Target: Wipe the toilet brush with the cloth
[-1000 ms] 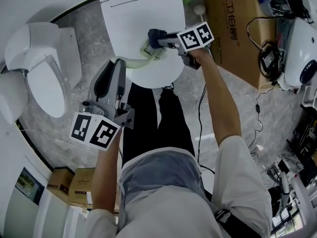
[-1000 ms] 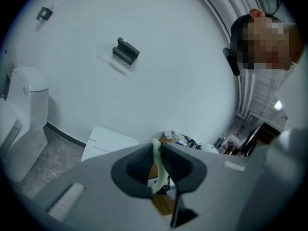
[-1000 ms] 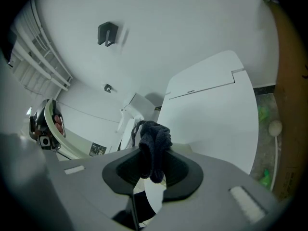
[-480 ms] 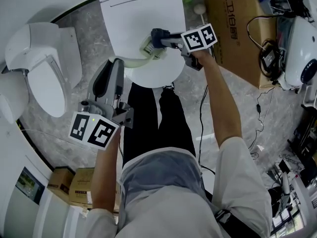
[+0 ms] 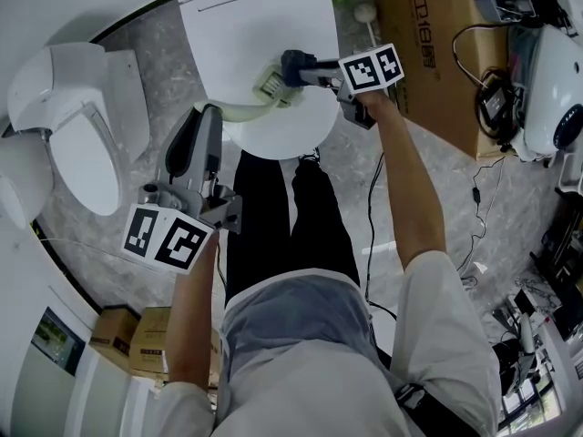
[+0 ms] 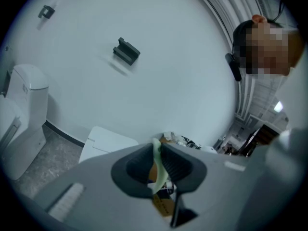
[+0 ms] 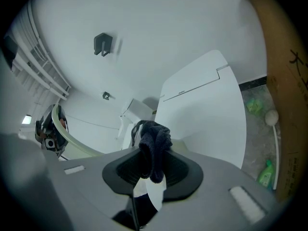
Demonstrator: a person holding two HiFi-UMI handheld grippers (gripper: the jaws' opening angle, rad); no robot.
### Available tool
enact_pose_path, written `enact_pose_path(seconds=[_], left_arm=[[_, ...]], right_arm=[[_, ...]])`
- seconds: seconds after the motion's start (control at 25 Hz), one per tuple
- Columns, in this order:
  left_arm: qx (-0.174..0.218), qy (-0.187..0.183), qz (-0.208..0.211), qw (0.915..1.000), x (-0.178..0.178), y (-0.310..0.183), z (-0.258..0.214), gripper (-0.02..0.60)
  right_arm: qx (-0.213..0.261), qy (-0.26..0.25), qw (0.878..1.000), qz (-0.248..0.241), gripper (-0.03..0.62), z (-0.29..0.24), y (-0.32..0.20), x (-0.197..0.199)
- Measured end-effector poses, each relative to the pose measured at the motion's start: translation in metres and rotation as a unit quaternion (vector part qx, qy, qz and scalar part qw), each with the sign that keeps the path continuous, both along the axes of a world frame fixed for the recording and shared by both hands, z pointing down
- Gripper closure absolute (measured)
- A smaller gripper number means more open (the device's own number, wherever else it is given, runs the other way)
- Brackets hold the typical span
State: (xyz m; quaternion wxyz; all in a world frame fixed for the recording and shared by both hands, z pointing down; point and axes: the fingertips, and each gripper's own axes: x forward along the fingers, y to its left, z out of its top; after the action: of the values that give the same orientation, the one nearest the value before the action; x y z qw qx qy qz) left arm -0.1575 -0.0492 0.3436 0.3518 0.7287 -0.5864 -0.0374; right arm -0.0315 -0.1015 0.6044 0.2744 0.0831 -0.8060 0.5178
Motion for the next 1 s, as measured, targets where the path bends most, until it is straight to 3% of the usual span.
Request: enact_pose_path(seconds=[1.0], left_arm=[[-0.003,0.002,-0.005,1.0000,0.001,0.000,-0.001,0.581]], right_arm=[[-0.013,0.015,0.999,0.040,0.504,0.011,0.009,0.026]])
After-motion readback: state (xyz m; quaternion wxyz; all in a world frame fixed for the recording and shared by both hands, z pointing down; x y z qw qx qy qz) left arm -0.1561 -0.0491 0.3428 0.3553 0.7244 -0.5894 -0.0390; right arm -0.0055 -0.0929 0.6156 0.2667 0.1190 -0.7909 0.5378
